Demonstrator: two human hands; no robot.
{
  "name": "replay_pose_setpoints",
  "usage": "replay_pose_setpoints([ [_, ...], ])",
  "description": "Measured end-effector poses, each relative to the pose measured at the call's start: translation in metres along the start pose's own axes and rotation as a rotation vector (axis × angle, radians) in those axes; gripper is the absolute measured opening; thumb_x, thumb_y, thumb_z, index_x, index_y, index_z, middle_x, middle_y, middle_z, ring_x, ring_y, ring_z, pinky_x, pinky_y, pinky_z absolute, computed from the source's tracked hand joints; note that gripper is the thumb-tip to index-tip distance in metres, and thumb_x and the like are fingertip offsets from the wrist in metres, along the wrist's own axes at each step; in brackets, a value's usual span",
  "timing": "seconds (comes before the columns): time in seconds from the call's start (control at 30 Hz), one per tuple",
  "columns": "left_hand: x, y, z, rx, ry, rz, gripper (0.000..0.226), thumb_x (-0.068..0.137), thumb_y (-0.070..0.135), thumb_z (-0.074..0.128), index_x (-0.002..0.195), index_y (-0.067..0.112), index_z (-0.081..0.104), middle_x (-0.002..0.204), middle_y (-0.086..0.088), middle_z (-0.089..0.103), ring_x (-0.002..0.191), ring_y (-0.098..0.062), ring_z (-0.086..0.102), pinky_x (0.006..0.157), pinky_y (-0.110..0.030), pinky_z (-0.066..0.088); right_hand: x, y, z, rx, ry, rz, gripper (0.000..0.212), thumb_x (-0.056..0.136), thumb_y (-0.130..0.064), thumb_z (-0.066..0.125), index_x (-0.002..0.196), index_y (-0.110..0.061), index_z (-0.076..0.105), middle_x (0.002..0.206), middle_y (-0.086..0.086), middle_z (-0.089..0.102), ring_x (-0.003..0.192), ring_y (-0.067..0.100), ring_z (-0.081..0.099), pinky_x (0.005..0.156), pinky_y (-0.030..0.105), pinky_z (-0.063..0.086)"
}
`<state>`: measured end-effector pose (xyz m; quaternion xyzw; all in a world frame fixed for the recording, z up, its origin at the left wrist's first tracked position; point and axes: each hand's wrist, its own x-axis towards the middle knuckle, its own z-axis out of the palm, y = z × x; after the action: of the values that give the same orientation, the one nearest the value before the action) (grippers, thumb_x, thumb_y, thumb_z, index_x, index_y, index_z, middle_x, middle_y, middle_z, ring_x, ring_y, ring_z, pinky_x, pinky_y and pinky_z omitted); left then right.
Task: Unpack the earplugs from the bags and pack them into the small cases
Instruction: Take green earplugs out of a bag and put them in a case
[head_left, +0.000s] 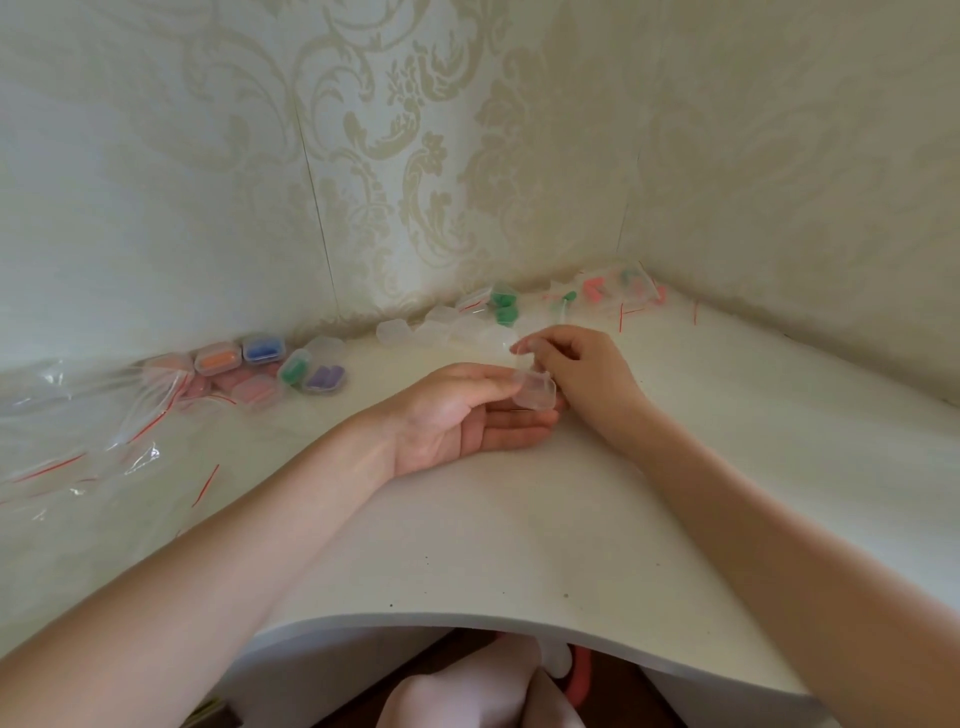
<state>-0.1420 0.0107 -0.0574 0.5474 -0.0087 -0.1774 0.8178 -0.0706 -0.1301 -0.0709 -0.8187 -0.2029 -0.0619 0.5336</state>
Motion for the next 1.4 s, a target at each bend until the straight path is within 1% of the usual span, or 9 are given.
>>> replay_pose_setpoints([
  [0.17,0.003,0.002,0.002,-0.056,0.107,0.035,0.016,0.094,0.001,0.047,0.108,0.001,0.056,0.093,-0.023,0.069,0.071,-0.022,0.071,0.071,-0.032,0.059,0.011,0.002,0.002,0.11,0.125,0.055,0.024,0.101,-0.022,0.041,0.096,-0.019,0.064,0.079,-0.008,0.058,0.069,0.01,0.056,0.058,0.015,0.043],
  [0.3,0.007,0.002,0.003,-0.124,0.239,0.091,0.03,0.095,-0.002,0.048,0.124,0.003,0.043,0.085,-0.023,0.069,0.061,-0.021,0.069,0.056,-0.028,0.058,0.026,0.015,-0.008,-0.18,0.221,-0.003,0.036,0.092,-0.002,0.045,0.122,-0.018,0.057,0.106,0.003,0.058,0.091,0.019,0.055,0.076,0.024,0.04],
  [0.47,0.008,-0.006,-0.001,0.517,0.492,0.249,0.034,0.093,0.008,0.05,0.125,0.012,0.04,0.076,-0.012,0.066,0.04,-0.01,0.053,0.04,-0.022,0.044,0.041,0.027,-0.012,-0.686,0.004,-0.021,0.073,0.082,0.012,0.036,0.143,-0.028,0.039,0.146,0.002,0.04,0.127,0.031,0.037,0.102,0.039,0.036],
  [0.7,0.011,-0.007,-0.014,0.895,0.63,0.274,0.038,0.091,0.023,0.054,0.125,0.019,0.038,0.067,-0.003,0.064,0.037,-0.005,0.046,0.035,-0.016,0.035,0.051,0.027,-0.014,-0.612,0.25,-0.135,0.018,0.094,-0.013,0.052,0.102,-0.011,0.068,0.098,0.014,0.068,0.108,0.034,0.054,0.083,0.039,0.045],
  [0.8,0.01,-0.01,-0.016,1.008,0.732,0.492,0.029,0.093,0.03,0.056,0.118,0.02,0.045,0.058,-0.001,0.056,0.043,-0.006,0.046,0.045,-0.022,0.036,0.038,0.003,-0.017,-0.309,0.431,-0.227,0.016,0.095,-0.016,0.053,0.099,-0.009,0.067,0.084,0.001,0.066,0.079,0.015,0.058,0.072,0.027,0.045],
  [0.9,0.004,-0.008,-0.009,0.99,0.666,0.786,0.013,0.092,0.024,0.059,0.101,0.018,0.053,0.052,-0.004,0.051,0.043,-0.011,0.047,0.048,-0.023,0.038,0.02,-0.027,-0.016,-0.056,0.416,-0.218,0.011,0.09,-0.014,0.062,0.098,-0.015,0.069,0.079,-0.013,0.065,0.071,-0.003,0.058,0.067,0.007,0.043],
  [1.03,0.0,-0.009,0.002,0.768,0.576,0.837,0.009,0.087,0.018,0.067,0.085,0.013,0.059,0.067,-0.006,0.063,0.056,-0.012,0.064,0.043,-0.027,0.049,-0.003,-0.038,-0.001,0.019,0.351,-0.168,0.006,0.085,-0.011,0.068,0.08,-0.014,0.066,0.07,-0.009,0.064,0.063,0.0,0.057,0.062,0.01,0.044],
  [1.23,0.003,-0.005,-0.005,0.927,0.717,1.122,0.016,0.084,0.011,0.069,0.083,0.015,0.053,0.079,0.002,0.056,0.069,-0.013,0.059,0.049,-0.037,0.052,-0.007,-0.039,-0.003,0.051,0.416,-0.1,0.013,0.084,-0.014,0.07,0.075,-0.008,0.063,0.064,-0.006,0.06,0.053,-0.002,0.052,0.053,0.009,0.04],
  [1.4,0.006,-0.014,0.003,0.761,0.481,0.837,0.023,0.078,0.022,0.076,0.098,0.019,0.066,0.09,0.004,0.066,0.08,-0.008,0.065,0.067,-0.03,0.057,-0.012,-0.041,0.0,0.059,0.295,-0.042,0.022,0.08,-0.024,0.075,0.075,-0.006,0.063,0.07,0.004,0.065,0.06,0.008,0.054,0.058,0.02,0.044],
])
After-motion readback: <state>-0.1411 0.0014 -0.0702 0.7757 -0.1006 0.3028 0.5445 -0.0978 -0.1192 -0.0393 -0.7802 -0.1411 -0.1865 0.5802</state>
